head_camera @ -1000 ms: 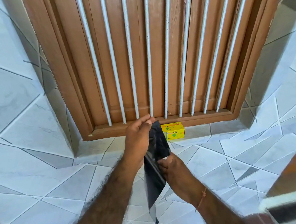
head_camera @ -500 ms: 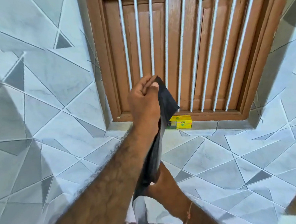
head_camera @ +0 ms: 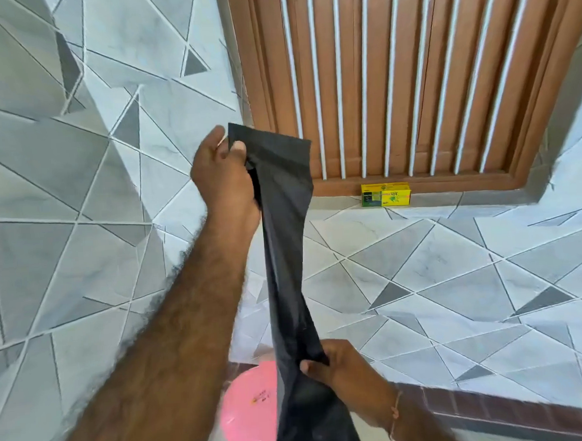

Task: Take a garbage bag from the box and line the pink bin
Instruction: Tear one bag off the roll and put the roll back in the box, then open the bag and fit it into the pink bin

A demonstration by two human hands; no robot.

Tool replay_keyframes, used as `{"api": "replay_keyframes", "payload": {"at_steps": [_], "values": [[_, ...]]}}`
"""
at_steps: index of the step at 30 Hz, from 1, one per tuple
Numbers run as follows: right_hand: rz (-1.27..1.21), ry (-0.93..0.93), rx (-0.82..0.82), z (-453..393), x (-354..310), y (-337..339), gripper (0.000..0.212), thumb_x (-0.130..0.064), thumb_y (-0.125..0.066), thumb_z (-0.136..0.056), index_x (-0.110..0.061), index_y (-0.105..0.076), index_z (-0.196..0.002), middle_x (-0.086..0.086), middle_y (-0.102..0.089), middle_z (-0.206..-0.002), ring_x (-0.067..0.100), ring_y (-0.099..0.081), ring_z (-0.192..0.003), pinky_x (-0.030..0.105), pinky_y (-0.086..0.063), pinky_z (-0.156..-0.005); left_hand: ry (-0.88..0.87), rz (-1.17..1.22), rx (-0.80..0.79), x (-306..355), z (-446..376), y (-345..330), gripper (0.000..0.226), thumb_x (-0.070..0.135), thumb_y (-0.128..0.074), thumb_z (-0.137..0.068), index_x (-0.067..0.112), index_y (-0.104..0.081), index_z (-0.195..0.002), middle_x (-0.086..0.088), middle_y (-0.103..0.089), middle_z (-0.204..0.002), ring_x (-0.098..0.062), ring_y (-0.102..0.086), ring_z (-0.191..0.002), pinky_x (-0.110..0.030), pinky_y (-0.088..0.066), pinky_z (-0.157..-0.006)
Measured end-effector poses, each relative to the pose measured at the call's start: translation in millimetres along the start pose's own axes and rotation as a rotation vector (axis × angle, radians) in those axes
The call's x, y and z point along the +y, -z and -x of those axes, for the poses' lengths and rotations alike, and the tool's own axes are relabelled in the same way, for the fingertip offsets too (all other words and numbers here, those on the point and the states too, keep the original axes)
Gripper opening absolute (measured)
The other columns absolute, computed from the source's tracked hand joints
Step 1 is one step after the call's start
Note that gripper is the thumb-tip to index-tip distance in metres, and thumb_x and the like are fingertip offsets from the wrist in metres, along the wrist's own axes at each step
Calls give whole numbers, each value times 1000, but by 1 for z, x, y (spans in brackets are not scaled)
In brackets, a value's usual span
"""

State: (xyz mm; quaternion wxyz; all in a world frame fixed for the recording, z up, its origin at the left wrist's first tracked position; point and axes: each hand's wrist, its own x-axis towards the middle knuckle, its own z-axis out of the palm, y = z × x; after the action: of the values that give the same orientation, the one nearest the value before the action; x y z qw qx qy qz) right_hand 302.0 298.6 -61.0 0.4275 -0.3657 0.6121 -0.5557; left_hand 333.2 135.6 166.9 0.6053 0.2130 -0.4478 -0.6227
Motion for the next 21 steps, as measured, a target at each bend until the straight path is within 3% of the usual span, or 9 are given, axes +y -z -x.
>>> {"api": "replay_keyframes", "payload": {"at_steps": [2,5,8,10,13,15,17,19,21], "values": [[71,-18,89,8,2,-6,11,-20,-69,-85,-12,-72,-78,-3,-73,-74,13,-70,-71,30,-55,-72,-15,-136,48,-1,-12,39,38,-2,-54,-88,9,-55,-124,-13,-65,-115,-22,-65,-95,-39,-55,-90],[100,-43,253,14,-1,-18,11,-23,-70,-85,-12,-73,-81,4,-78,-83,18,-74,-76,30,-60,-71,-19,-539,110,-8,-8,103,42,23,-57,-91,18,-49,-133,-9,-55,-132,-25,-56,-118,-43,-48,-101],[66,-70,384,17,-2,-36,20,-25,-71,-84,-7,-71,-77,6,-75,-73,17,-70,-62,37,-60,-64,-165,-741,64,-15,34,158,34,27,-54,-95,18,-53,-128,-6,-56,-129,-17,-56,-103,-29,-44,-93],[52,-90,489,18,-2,-54,27,-27,-73,-82,-9,-64,-63,4,-64,-57,15,-59,-49,31,-52,-51,-233,-745,-140,-19,85,187,21,26,-57,-94,28,-57,-115,4,-60,-115,-11,-58,-92,-33,-50,-85],[-27,-98,588,18,2,-87,34,-29,-75,-79,-10,-57,-58,8,-54,-54,20,-50,-51,32,-44,-53,-304,-901,-493,-30,156,235,22,40,-61,-88,40,-52,-108,14,-58,-108,-3,-54,-98,-30,-49,-88],[-116,-119,624,24,2,-108,34,-27,-75,-80,-10,-56,-58,10,-52,-54,20,-49,-51,33,-44,-56,-389,-1013,-689,-35,190,263,43,62,-58,-80,41,-47,-117,14,-56,-118,1,-45,-107,-17,-37,-95],[-292,-179,578,32,-3,-124,30,-17,-68,-86,-6,-57,-61,12,-55,-52,21,-53,-46,31,-48,-52,-535,-1196,-844,-33,210,283,76,75,-59,-68,33,-47,-130,10,-53,-127,-7,-42,-113,-22,-32,-97],[-474,-234,511,41,-12,-136,25,-5,-59,-91,1,-59,-67,15,-60,-52,23,-57,-42,28,-52,-45,-672,-1329,-894,-35,213,299,81,60,-73,-65,25,-48,-134,2,-54,-129,-17,-48,-111,-32,-44,-91],[-516,-257,530,47,-18,-141,17,-1,-59,-89,4,-60,-72,17,-63,-57,25,-61,-46,30,-54,-47,-663,-1255,-841,-34,209,307,59,26,-72,-72,23,-53,-127,-1,-62,-122,-19,-58,-104,-30,-48,-86]]}}
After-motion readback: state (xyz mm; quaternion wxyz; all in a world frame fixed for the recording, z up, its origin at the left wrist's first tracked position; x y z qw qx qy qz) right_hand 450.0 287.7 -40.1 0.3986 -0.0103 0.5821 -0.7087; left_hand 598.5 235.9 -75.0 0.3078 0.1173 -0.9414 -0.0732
